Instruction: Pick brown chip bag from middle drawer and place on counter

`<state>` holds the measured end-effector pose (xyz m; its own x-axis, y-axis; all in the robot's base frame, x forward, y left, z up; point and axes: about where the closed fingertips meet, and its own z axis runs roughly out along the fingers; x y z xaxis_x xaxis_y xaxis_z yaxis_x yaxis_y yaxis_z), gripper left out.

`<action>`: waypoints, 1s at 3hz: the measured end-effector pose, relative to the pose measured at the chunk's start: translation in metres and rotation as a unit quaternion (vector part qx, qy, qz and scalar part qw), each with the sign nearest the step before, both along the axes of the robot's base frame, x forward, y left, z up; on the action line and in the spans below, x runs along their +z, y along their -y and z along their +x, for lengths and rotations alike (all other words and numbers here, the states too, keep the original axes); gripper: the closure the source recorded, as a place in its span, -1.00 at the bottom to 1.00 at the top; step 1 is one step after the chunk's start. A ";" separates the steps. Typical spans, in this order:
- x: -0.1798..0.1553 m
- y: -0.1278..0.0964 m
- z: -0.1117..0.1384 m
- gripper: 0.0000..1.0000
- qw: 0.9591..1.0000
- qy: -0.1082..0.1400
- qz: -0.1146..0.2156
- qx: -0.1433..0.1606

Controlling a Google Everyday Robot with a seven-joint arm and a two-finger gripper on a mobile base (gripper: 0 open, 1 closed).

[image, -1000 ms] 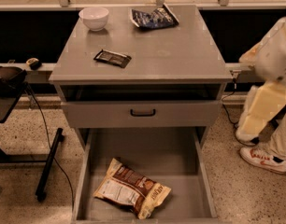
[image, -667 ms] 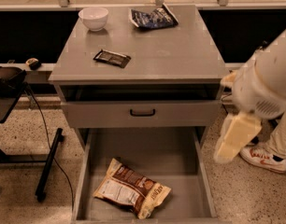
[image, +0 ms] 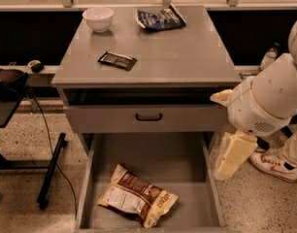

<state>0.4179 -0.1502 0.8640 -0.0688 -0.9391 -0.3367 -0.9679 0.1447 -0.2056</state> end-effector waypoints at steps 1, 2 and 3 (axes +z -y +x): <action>-0.034 -0.042 -0.001 -1.00 0.998 -0.027 0.056 0.003; -0.102 -0.106 0.006 -1.00 0.993 -0.057 0.102 0.013; -0.132 -0.147 0.028 -1.00 0.980 -0.048 0.194 0.003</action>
Offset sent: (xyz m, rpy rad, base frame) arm 0.0708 0.1944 -0.1752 0.3861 0.0073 -0.0214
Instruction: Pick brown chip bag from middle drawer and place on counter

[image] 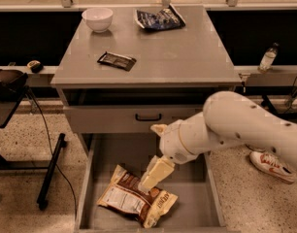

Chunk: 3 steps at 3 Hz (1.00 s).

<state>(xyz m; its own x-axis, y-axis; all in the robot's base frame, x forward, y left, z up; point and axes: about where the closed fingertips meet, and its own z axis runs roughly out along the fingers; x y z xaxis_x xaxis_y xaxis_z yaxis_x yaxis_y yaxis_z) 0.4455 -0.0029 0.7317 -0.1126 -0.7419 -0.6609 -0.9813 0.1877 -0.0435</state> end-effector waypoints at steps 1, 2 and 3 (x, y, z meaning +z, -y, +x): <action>-0.004 0.012 0.010 -1.00 0.999 0.023 0.021 -0.021; -0.024 -0.024 0.012 -1.00 0.997 0.017 0.076 0.012; -0.100 -0.058 0.005 -1.00 0.992 0.003 0.110 0.061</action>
Offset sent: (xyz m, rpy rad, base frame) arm 0.0191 0.0637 -0.1376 0.4238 0.1289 0.1722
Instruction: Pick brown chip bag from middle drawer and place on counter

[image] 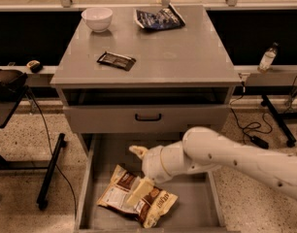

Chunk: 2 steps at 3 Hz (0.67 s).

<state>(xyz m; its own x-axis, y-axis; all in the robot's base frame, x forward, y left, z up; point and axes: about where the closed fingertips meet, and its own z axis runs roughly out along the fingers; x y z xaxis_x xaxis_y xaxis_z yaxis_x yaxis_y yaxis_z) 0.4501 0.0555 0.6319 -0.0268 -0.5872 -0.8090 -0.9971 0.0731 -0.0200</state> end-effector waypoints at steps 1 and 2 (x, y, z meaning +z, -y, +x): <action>-0.085 -0.020 -0.019 -1.00 0.998 -0.031 0.006 0.056; -0.128 -0.026 -0.027 -1.00 0.993 -0.051 0.038 0.100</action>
Offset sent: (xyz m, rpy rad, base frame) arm -0.0347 0.0221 -0.1721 0.1771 0.1465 0.3304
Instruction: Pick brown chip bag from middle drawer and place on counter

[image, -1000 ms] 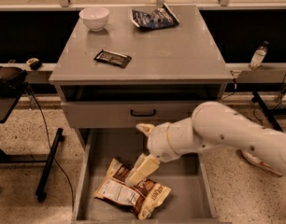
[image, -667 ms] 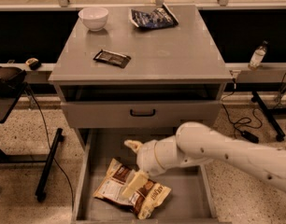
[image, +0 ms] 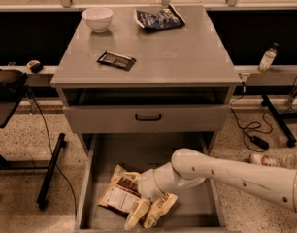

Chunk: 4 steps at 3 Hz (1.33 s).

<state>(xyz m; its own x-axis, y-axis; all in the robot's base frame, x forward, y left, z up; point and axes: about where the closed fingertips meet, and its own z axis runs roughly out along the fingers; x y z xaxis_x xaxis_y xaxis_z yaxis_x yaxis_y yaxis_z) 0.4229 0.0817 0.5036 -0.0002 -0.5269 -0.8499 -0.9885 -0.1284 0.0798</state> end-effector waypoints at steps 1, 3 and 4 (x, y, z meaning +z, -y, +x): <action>-0.006 -0.003 -0.006 -1.00 1.000 -0.009 0.008 0.009; -0.059 0.027 0.015 -1.00 0.991 -0.018 -0.042 -0.124; -0.087 0.037 0.033 -0.71 0.981 -0.020 -0.068 -0.183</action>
Offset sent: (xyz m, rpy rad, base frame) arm 0.0364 -0.0289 -0.0643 -0.1157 0.0036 -0.2901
